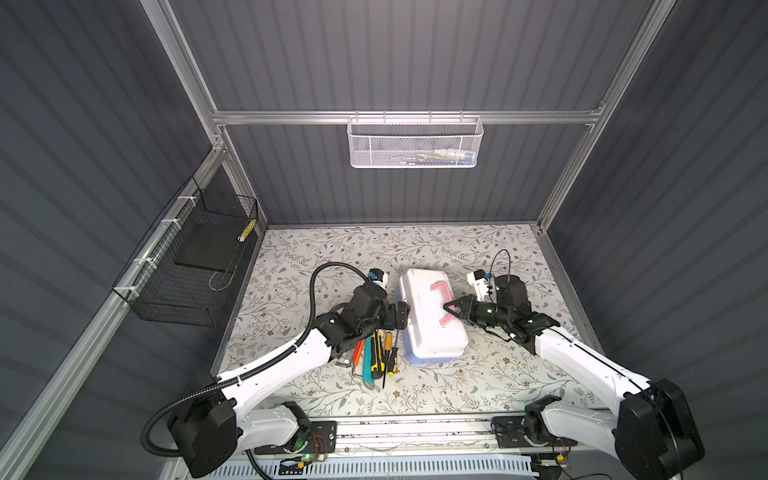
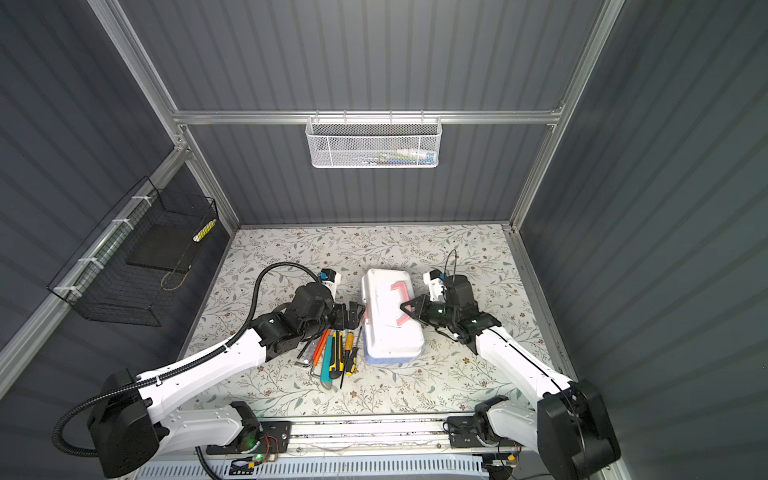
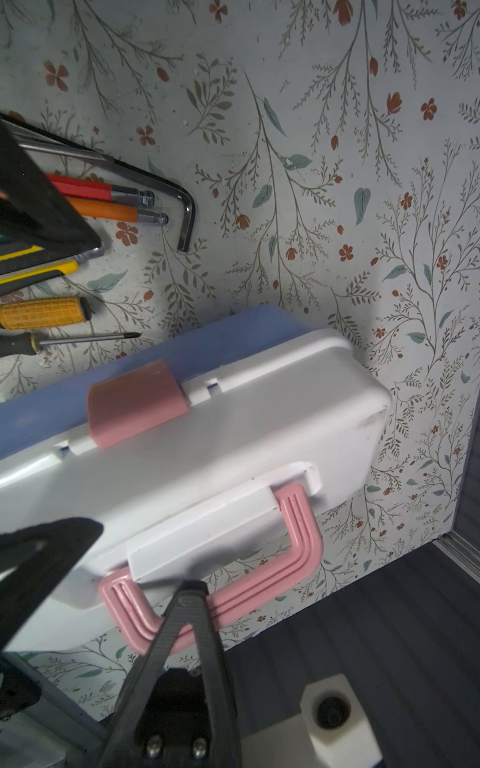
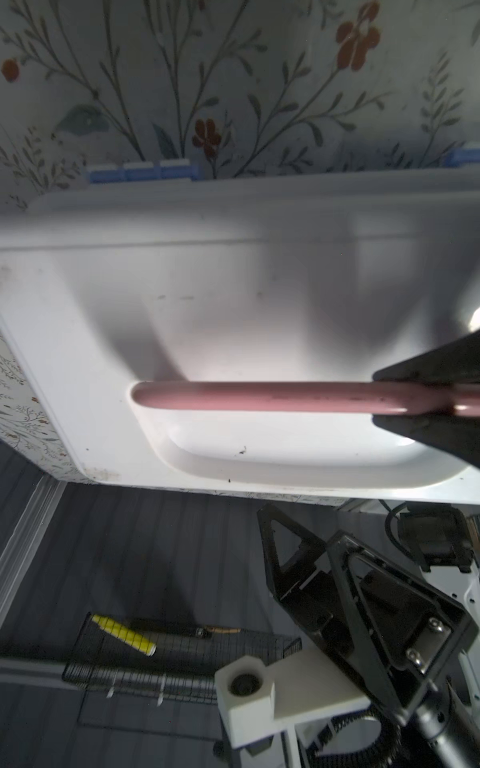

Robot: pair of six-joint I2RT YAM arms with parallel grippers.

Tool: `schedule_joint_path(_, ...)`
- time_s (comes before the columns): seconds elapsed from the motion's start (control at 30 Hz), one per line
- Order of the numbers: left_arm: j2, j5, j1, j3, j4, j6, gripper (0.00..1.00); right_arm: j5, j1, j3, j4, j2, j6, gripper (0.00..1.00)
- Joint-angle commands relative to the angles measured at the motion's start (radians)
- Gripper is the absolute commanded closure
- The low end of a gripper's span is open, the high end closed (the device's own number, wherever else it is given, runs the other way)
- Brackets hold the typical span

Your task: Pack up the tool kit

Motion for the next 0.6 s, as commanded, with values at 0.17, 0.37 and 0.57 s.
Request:
schedule_joint_path(0.17,0.095,0.146,0.006,0.116,-0.027,0.032,0.0,-0.287,-0.161,-0.174,0.272,0.019,0.142,1.0)
schedule_joint_path(0.37,0.167,0.193,0.005,0.189,-0.044,-0.02,0.0,-0.003,-0.197,-0.092,-0.255,-0.099,-0.161,1.0)
schedule_joint_path(0.57,0.218,0.259,0.005,0.284,-0.064,-0.103,0.0,0.13,-0.204,-0.064,-0.387,-0.176,-0.253,1.0)
